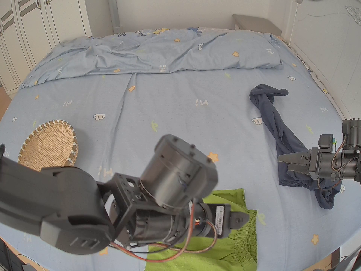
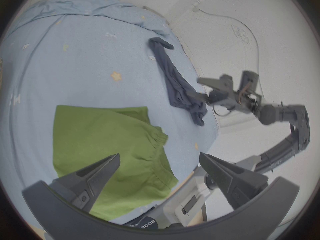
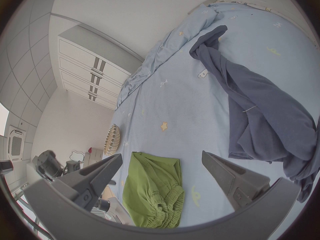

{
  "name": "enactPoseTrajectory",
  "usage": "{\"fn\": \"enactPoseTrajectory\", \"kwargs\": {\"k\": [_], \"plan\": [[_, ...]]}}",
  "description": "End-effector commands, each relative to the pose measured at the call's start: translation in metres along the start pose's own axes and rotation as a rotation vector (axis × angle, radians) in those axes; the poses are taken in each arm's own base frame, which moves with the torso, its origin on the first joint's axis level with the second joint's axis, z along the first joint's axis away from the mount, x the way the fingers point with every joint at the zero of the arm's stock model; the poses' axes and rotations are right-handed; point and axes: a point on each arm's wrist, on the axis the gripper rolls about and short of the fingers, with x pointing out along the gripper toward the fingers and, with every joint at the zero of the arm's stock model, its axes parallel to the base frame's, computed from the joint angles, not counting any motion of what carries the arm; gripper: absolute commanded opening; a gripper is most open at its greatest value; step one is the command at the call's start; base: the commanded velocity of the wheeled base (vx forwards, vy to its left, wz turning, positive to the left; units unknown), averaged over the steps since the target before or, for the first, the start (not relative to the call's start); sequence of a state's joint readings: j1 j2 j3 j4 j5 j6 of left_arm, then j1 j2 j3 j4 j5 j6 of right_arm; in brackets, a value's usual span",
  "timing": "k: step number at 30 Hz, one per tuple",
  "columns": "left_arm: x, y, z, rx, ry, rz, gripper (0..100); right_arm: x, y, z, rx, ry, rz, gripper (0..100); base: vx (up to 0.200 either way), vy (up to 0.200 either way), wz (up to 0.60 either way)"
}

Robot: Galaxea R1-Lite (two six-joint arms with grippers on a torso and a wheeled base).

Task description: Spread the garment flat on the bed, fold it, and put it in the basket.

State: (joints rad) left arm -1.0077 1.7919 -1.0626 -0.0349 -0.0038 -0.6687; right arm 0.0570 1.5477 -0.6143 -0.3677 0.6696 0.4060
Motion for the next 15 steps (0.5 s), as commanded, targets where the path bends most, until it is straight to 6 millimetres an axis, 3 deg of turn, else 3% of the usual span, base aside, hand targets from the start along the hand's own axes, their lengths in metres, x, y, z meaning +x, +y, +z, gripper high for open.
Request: {"fn": "enactPoseTrajectory", "kwargs": {"k": [1,4,6,7,10,11,12,15], "plan": [[0.002,0.044,0.027,-0.103,-0.038,0.072,100,0.005,0.013,-0.012,-0.022,0.047,0.042,100,0.0,0.0,0.0],[-0.004,0.073,0.035,-0.18,-0.012,0.064,100,0.003,0.025,-0.017,-0.046,0.058,0.076,100,0.0,0.0,0.0],[-0.004,0.077,0.035,-0.189,-0.006,0.064,100,0.003,0.026,-0.017,-0.048,0.058,0.078,100,0.0,0.0,0.0],[-0.014,0.1,0.03,-0.246,0.05,0.022,100,-0.001,0.031,-0.021,-0.061,0.063,0.094,100,0.0,0.0,0.0],[-0.019,0.126,0.021,-0.307,0.102,-0.021,100,0.005,0.044,-0.034,-0.087,0.121,0.142,100,0.0,0.0,0.0],[-0.019,0.126,0.021,-0.307,0.102,-0.021,100,0.005,0.044,-0.034,-0.087,0.121,0.142,100,0.0,0.0,0.0],[-0.025,0.148,0.014,-0.353,0.089,-0.043,100,0.01,0.053,-0.049,-0.108,0.186,0.181,100,0.0,0.0,0.0],[-0.029,0.17,-0.003,-0.391,0.078,-0.057,100,0.009,0.063,-0.069,-0.136,0.257,0.227,100,0.0,0.0,0.0]]}}
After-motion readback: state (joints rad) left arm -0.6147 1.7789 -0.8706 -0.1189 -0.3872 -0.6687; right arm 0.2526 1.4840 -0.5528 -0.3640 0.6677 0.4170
